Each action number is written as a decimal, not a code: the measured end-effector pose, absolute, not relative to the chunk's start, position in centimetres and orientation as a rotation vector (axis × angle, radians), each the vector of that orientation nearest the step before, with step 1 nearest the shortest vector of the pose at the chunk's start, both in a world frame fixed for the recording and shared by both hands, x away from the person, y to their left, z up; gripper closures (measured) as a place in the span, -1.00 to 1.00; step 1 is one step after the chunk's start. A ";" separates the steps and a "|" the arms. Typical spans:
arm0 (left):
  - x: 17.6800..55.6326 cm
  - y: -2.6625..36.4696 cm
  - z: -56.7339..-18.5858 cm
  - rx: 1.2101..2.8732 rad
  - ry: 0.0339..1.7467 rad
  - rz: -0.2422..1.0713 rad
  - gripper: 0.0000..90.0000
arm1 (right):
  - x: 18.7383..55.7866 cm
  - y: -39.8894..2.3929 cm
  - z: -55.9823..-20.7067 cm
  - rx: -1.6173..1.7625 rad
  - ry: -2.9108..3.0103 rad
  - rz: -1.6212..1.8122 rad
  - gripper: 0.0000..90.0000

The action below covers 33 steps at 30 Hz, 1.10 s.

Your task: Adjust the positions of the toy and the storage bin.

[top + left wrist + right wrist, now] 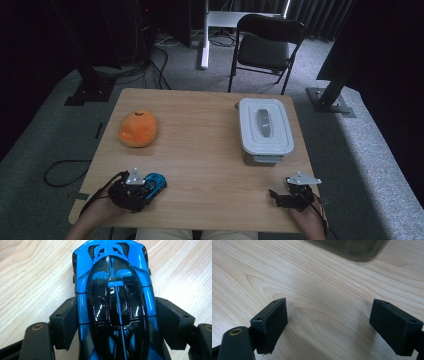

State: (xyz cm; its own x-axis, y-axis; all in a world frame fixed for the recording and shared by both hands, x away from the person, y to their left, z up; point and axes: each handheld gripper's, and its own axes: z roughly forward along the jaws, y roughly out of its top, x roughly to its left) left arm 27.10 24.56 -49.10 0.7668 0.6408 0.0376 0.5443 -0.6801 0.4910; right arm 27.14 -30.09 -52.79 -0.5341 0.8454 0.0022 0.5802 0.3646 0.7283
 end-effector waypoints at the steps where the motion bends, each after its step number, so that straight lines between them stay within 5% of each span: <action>1: 27.1 24.7 -49.2 2.494 0.896 0.269 -0.43 | 27.1 -30.1 -52.8 1.246 2.258 0.978 -0.68; 33: 27.6 26.1 -47.2 2.344 0.990 0.299 -0.55 | 27.1 -30.1 -52.8 1.250 2.255 0.976 -0.68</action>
State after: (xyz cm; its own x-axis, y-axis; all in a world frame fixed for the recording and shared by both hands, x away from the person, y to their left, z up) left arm 27.58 26.06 -47.21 0.7006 0.7134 -0.0156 0.5856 -0.5622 0.5840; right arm 27.12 -30.05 -52.79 -0.5308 0.8475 0.0021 0.5817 0.3626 0.7282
